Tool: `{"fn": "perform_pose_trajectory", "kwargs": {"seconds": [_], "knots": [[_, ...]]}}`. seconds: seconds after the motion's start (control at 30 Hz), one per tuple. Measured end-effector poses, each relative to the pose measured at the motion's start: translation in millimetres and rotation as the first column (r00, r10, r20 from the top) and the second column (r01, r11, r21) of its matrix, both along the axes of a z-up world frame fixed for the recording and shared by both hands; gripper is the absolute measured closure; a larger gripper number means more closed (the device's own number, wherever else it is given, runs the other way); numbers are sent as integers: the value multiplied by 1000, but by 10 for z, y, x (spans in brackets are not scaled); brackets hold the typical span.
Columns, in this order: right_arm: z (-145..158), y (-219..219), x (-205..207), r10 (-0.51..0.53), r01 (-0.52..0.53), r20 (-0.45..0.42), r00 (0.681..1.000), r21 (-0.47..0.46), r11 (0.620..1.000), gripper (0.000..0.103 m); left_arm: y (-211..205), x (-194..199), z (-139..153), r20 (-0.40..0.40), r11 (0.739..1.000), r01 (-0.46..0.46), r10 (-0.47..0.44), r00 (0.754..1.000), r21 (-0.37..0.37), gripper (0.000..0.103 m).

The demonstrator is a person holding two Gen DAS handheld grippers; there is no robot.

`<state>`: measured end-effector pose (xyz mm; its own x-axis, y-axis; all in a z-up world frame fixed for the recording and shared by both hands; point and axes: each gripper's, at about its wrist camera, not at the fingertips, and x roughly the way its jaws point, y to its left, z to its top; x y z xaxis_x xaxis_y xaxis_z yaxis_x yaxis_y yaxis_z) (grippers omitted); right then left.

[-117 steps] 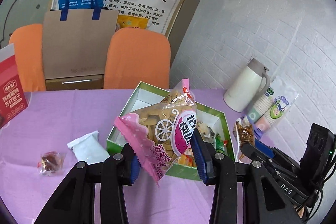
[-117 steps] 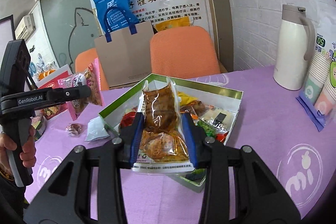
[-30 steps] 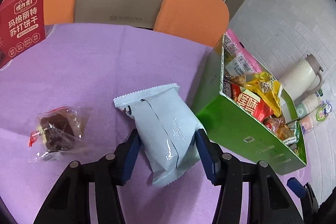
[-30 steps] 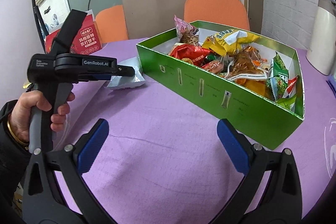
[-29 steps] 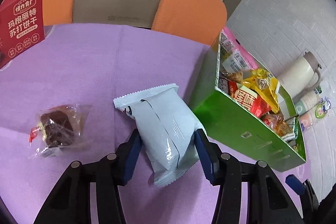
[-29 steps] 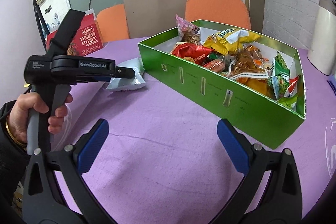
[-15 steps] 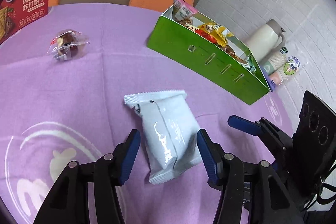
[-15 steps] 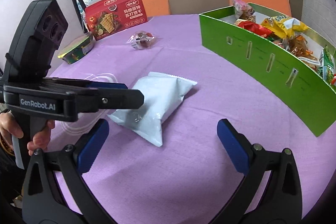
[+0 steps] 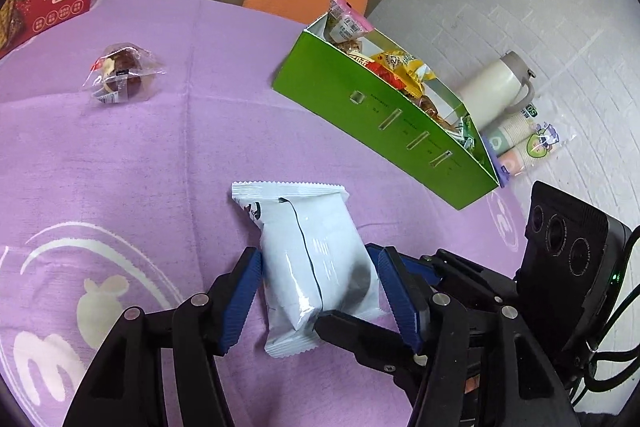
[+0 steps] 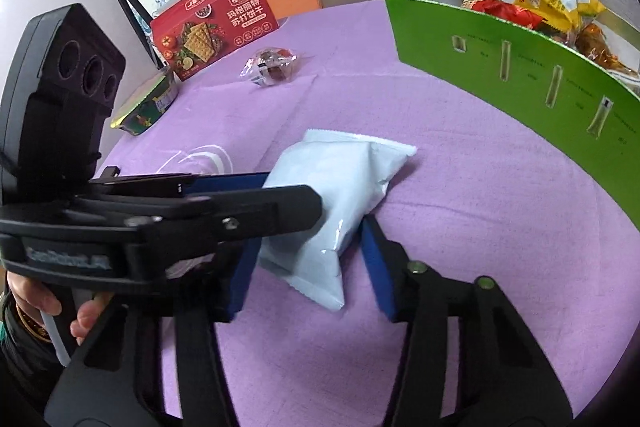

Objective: Organize snacks
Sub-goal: 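Grasp the white sealed packet with both tools together, then carry the white packet into the green box and open both tools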

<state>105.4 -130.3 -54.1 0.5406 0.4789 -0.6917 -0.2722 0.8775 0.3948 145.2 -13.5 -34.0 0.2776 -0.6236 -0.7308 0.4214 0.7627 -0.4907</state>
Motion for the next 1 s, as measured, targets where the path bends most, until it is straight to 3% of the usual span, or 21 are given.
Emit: {"fn": "perform_pose_trajectory", "kwargs": {"seconds": [0.07,0.2,0.43,0.6,1.0], "knots": [[-4,-13,-14,-3,3,5,1000,4,1000,54,-40,-8,-20,14,999,-1,1,1000,46,58],[119,-102,-123,-27,27,55,998,5,1000,55,-62,-47,69,36,999,-8,7,999,47,67],[653,-604,-280,-133,128,213,968,36,991,56,-385,-114,629,167,999,46,-47,985,10,67],[833,-1002,-256,-219,214,266,939,49,976,56,-818,-15,976,242,993,119,-114,964,-4,67],[877,-1948,65,-382,382,301,874,61,922,56,-2030,365,1118,271,964,264,-253,929,-6,67]]}}
